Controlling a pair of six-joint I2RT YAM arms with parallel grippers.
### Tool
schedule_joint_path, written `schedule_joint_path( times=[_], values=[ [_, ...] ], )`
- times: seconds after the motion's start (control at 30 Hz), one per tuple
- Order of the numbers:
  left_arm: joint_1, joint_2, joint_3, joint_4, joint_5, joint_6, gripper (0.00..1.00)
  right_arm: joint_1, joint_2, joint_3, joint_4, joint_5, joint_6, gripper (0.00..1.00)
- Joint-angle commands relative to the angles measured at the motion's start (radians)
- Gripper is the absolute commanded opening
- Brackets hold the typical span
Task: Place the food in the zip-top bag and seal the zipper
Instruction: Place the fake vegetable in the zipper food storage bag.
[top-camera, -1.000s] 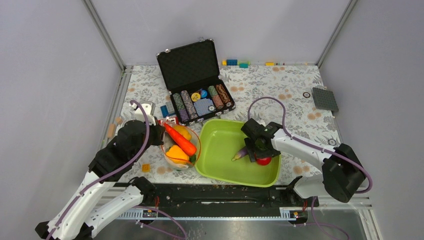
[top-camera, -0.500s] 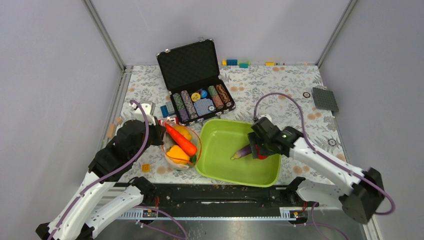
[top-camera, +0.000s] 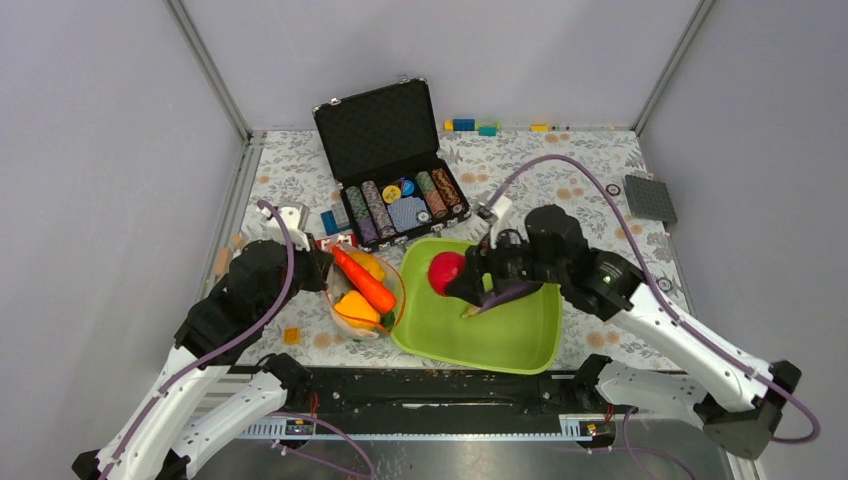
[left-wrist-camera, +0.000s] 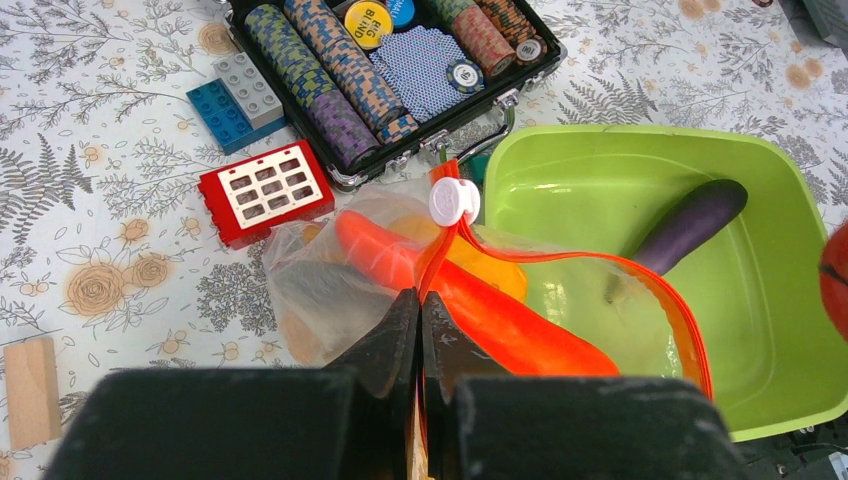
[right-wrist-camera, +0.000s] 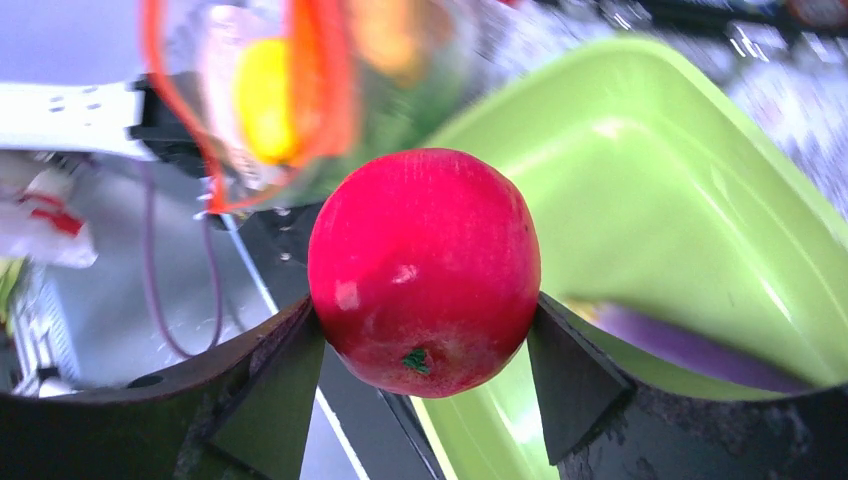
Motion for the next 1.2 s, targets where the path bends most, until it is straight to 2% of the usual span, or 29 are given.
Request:
schedule_joint_path(
  times=[0.0,0.13,0.43,0.83,0.9,1.07,1.17],
  values=[
    [0.006,-0.017,0.007,0.094,0.038,-0.006,0.0,0.129,0.129,0.172,0.195,-0.155,-0.121,0.26],
    [0.006,-0.018,0.014,0.096,0.046,-0.01,0.0,0.169,0.28,0.254,0.318,-0.241,-0.081,0.24],
    [0.009,-0.025,0.007,0.109,0.086,-0.016,0.0,0.265,0.558,0.425,0.262,-0.076,-0.061,0.22],
    [0.012,-0.037,0.001,0.134,0.159,-0.015,0.0,0.335,0.727,0.527,0.125,0.311,-0.063,0.21],
    [0.014,-0.033,0.001,0.135,0.157,-0.013,0.0,0.349,0.737,0.534,0.113,0.347,-0.087,0.21],
    [0.022,-0.028,-0.003,0.143,0.175,-0.019,0.0,0.411,0.756,0.528,0.113,0.328,-0.23,0.23],
    [0.028,-0.026,-0.004,0.147,0.194,-0.023,0.0,0.421,0.781,0.544,0.098,0.366,-0.228,0.26]
  ],
)
